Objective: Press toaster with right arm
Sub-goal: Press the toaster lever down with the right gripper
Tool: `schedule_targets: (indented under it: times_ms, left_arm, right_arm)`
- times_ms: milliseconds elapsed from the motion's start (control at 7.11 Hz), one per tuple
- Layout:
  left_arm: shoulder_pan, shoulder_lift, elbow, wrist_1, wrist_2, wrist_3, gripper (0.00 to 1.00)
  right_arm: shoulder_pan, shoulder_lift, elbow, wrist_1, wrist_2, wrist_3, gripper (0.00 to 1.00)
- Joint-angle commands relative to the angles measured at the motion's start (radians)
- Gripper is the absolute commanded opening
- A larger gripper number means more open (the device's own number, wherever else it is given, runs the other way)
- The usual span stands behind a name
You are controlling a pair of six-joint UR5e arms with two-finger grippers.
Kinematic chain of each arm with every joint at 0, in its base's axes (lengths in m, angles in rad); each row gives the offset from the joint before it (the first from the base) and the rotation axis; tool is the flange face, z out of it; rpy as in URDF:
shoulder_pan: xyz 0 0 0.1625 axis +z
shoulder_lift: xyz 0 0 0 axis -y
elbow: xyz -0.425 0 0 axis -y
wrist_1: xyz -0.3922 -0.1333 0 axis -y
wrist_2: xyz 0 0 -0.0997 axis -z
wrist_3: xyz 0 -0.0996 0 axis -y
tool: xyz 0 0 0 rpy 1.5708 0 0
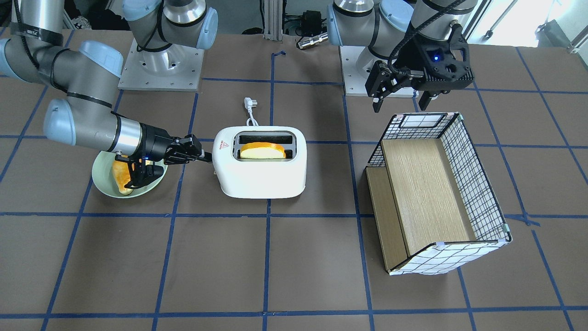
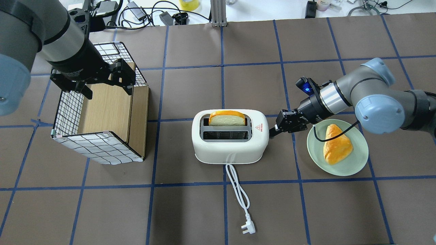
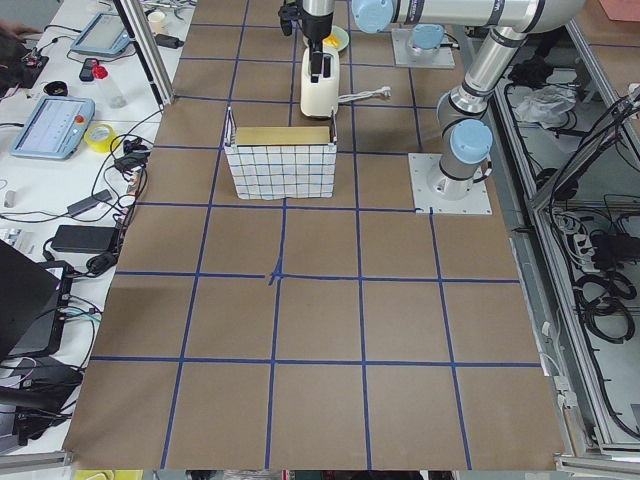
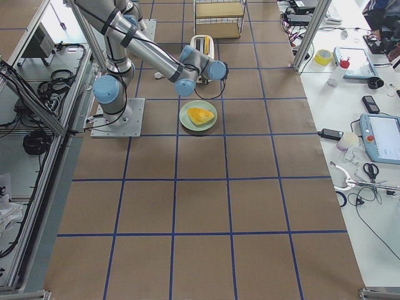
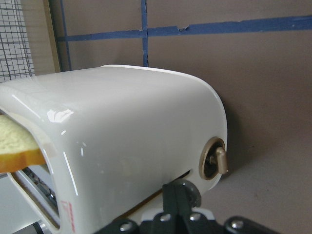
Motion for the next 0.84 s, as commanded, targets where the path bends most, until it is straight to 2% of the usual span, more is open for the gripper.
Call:
schedule_targets:
  times_ms: [0, 703]
  left_arm:
    - [0.0, 0.0, 0.0, 0.0, 0.001, 0.0, 1.0]
    - [0.0, 0.0, 0.0, 0.0, 0.001, 0.0, 1.0]
  right_arm:
    - [0.0, 0.001, 0.003, -0.009, -0.002, 0.0, 0.0]
    - [0.0, -0.009, -0.011, -0.006, -0.016, 0.056, 0.0]
